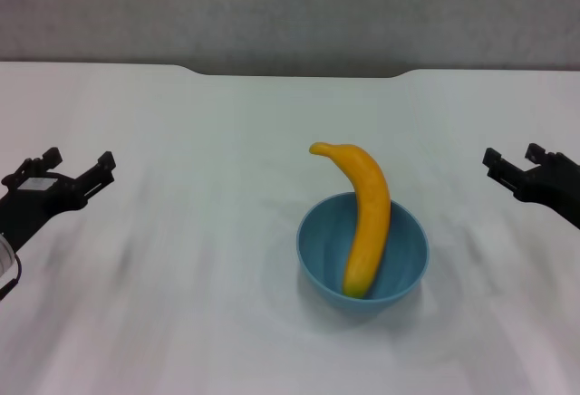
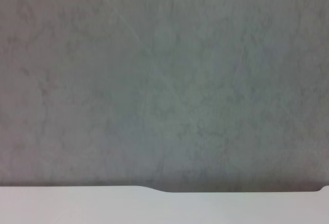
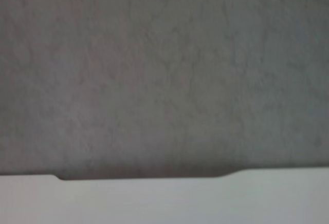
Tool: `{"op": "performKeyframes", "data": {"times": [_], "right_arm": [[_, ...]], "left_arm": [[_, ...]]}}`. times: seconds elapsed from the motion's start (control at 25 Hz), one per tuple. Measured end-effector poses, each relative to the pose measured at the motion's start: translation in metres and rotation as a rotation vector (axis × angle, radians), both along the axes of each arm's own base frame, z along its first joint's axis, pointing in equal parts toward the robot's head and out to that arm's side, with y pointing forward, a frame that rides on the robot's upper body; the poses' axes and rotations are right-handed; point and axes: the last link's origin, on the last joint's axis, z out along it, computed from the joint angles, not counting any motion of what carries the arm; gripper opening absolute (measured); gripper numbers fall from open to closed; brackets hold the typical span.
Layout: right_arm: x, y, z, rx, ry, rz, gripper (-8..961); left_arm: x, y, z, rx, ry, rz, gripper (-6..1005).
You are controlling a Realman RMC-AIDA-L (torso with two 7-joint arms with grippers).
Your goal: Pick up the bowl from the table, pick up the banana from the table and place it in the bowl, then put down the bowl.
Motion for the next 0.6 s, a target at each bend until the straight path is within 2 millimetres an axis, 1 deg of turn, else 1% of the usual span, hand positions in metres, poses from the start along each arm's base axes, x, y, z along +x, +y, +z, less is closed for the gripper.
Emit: {"op": "performKeyframes", "data": {"times": [0.12,0.2,0.28,0.4,0.6], "right_arm": [[0.001,-0.001,0.001,0.035,-0.012,0.03,764],[0.005,-0.003,0.004,0.077,0.007,0.016,764],[0.014,-0.008,0.005,0.109,0.017,-0.007,765],[0.023,-0.014,0.005,0.126,-0.022,-0.018,765],[0.047,-0.028,0.004,0.138,-0.062,-0.106,766]], "left_arm": [[-0.002,-0.002,-0.002,-0.001,-0.013,0.008,902],[-0.003,-0.001,-0.002,0.002,-0.023,0.013,902],[-0.003,0.0,-0.005,0.0,-0.015,0.015,902],[-0.002,0.0,-0.01,-0.006,0.025,-0.001,902],[0.004,0.006,-0.017,-0.026,0.093,-0.031,902]]}}
